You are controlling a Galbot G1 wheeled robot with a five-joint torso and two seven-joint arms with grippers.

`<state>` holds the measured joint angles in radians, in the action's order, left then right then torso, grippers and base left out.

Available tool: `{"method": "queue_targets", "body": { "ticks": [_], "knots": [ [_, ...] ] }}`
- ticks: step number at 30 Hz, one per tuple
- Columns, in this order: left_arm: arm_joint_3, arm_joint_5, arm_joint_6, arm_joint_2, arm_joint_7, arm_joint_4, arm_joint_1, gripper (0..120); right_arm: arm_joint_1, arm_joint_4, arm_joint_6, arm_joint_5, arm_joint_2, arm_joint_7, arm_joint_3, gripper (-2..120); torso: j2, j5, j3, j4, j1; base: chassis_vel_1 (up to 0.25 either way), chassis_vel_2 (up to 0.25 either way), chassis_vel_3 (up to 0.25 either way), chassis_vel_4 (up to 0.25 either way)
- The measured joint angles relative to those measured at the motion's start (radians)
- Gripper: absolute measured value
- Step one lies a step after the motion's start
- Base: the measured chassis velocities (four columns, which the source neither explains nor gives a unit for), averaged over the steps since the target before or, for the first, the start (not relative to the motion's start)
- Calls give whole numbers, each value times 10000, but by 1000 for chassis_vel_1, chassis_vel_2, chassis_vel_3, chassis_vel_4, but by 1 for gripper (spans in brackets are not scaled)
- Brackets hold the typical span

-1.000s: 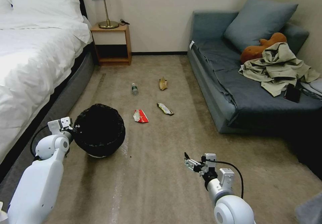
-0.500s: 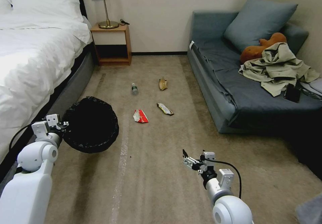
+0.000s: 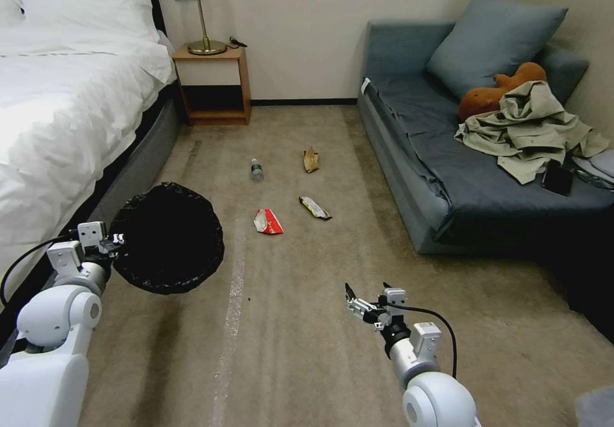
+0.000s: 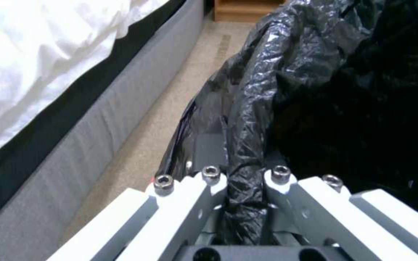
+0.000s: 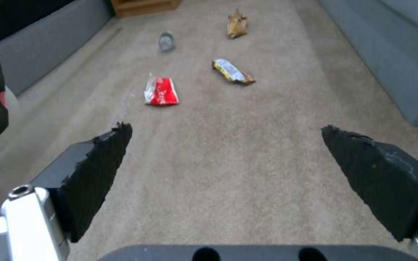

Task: Pick up the trash bin, then pick up the garbage on the floor and place it into the trash bin.

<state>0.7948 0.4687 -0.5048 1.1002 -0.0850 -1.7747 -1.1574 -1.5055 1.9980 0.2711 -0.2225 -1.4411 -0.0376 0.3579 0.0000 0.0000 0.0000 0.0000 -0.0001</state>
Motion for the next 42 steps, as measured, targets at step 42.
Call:
{"method": "queue_targets", "body": {
  "ticks": [42],
  "knots": [
    [-184, -130, 109, 390, -84, -193, -436, 3, 41, -589, -569, 59, 230, 203, -68, 100, 1, 0, 1, -1, 0, -39, 39, 36, -36]
  ]
}}
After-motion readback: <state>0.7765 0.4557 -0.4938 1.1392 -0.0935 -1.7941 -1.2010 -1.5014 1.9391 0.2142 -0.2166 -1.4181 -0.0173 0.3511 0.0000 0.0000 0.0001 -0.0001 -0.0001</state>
